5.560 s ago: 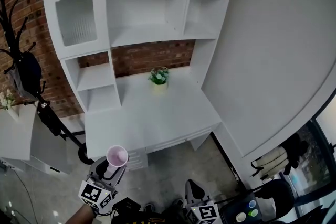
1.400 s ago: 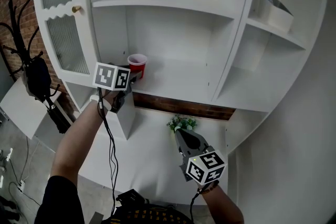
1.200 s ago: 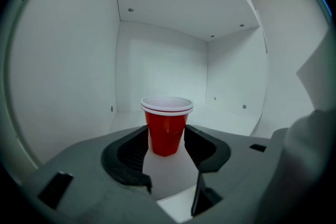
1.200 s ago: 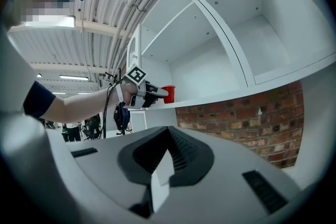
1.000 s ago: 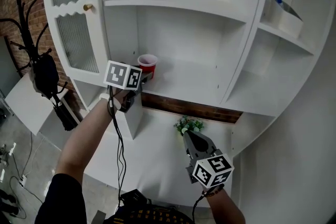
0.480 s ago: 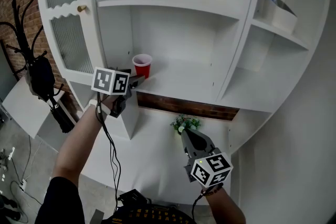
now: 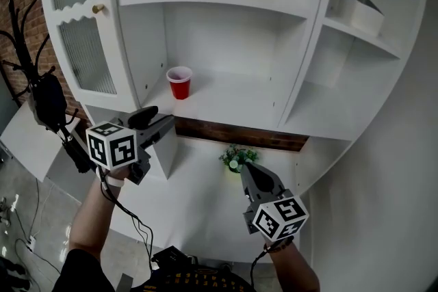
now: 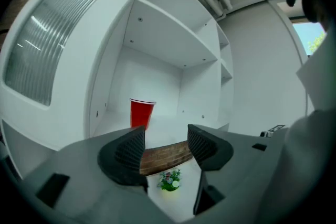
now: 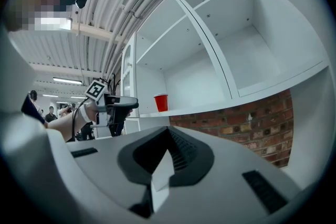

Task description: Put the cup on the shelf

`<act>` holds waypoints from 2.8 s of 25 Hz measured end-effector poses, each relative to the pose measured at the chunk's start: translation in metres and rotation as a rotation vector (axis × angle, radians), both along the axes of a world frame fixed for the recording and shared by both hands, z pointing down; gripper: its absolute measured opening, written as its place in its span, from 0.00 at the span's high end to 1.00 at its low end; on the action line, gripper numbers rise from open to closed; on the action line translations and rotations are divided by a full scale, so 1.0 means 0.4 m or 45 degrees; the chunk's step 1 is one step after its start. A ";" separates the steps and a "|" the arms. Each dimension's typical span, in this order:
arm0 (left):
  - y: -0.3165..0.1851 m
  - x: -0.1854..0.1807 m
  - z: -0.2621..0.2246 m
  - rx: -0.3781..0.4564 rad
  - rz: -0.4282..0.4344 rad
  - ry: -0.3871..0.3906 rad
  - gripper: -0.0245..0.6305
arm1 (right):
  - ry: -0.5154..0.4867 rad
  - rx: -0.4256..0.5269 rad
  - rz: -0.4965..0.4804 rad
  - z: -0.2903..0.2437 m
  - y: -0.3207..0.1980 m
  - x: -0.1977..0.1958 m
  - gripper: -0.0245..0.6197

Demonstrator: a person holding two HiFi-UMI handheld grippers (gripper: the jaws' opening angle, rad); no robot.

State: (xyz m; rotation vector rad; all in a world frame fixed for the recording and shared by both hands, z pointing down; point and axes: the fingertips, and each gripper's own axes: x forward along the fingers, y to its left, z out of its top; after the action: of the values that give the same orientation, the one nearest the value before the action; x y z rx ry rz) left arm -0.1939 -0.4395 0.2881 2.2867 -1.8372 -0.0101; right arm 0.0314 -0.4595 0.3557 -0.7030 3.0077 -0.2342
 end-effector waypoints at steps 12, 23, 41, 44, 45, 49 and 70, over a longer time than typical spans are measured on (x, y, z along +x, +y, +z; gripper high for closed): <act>0.227 0.143 0.108 0.203 -0.011 0.053 0.73 | -0.020 -0.005 0.056 0.015 0.005 0.073 0.97; 0.300 0.142 0.160 0.227 -0.098 0.136 0.87 | 0.026 0.127 0.068 -0.030 0.080 0.118 0.97; 0.379 0.205 0.279 0.161 -0.105 0.164 0.92 | -0.027 -0.042 0.129 0.168 0.205 0.191 0.96; 0.373 0.219 0.273 0.172 -0.087 0.137 0.92 | -0.009 -0.022 0.134 0.161 0.207 0.191 0.97; 0.372 0.221 0.269 0.178 -0.084 0.125 0.92 | -0.008 -0.011 0.138 0.156 0.207 0.191 0.97; 0.373 0.223 0.267 0.190 -0.082 0.094 0.92 | -0.004 0.017 0.142 0.144 0.211 0.185 0.97; 0.339 0.217 0.275 0.179 -0.072 0.113 0.92 | 0.011 0.031 0.095 0.149 0.201 0.149 0.97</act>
State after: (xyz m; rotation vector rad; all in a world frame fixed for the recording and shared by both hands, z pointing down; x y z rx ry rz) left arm -0.1071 -0.3037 0.3982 2.2832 -1.9111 -0.2530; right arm 0.0909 -0.3790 0.4154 -0.8138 2.9797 -0.1921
